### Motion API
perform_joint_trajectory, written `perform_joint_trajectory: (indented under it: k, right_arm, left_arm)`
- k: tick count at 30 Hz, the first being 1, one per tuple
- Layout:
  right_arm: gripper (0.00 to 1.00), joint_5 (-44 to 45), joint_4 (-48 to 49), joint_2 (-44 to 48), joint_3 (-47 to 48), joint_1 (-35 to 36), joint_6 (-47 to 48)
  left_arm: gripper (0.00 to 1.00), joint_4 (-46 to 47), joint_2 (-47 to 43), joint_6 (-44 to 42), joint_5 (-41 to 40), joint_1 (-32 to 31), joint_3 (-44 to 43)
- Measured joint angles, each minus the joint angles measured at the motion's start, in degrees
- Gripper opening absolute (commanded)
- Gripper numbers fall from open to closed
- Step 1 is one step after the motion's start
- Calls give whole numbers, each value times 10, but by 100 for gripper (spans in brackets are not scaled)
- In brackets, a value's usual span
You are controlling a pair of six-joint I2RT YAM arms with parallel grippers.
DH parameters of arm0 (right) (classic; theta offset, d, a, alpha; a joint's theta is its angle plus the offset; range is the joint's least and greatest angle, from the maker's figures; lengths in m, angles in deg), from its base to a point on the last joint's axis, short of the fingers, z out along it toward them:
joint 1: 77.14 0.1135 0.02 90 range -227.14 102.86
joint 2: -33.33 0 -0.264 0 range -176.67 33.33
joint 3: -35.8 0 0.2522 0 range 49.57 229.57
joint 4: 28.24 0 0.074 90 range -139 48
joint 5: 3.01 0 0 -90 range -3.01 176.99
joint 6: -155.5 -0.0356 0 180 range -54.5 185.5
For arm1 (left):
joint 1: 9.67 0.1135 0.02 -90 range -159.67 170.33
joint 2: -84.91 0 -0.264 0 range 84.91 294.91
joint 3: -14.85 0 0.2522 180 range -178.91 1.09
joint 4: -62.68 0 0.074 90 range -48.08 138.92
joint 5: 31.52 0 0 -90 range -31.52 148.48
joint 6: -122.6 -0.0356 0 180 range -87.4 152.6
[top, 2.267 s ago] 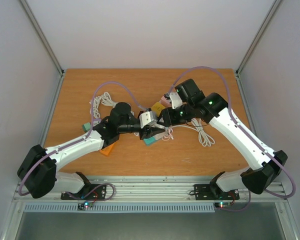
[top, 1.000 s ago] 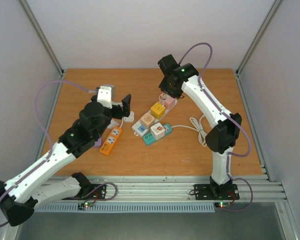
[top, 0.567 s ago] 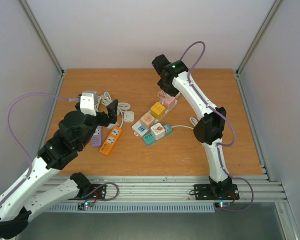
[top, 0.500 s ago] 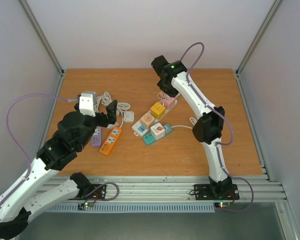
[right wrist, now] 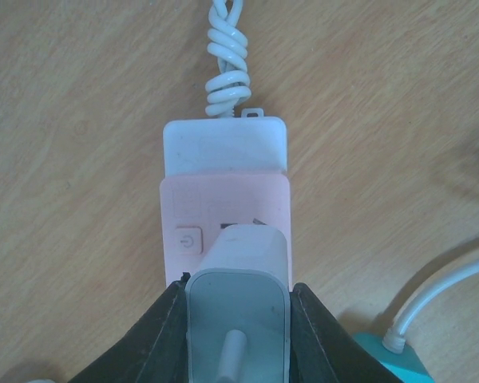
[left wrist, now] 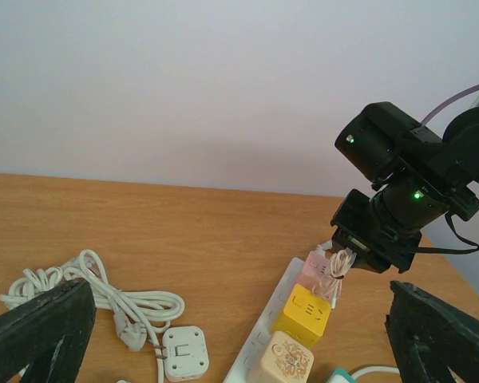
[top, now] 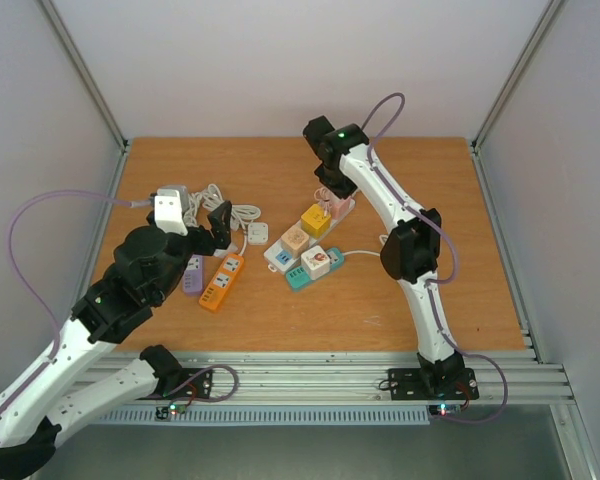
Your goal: Insert the plug
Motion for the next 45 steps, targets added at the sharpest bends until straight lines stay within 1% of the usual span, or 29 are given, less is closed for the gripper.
perform_joint_trajectory:
  k: [18, 30, 45]
  right_arm:
    - [1, -32, 24, -17, 19, -14, 0]
    - [1, -16, 16, -18, 20, -14, -4]
    - [1, -18, 9, -34, 36, -16, 5]
  left_arm:
    - [99, 0, 10, 9, 0, 0, 0]
    - [99, 0, 13, 9, -2, 0, 0]
    - [99, 0, 20, 9, -5, 0, 0]
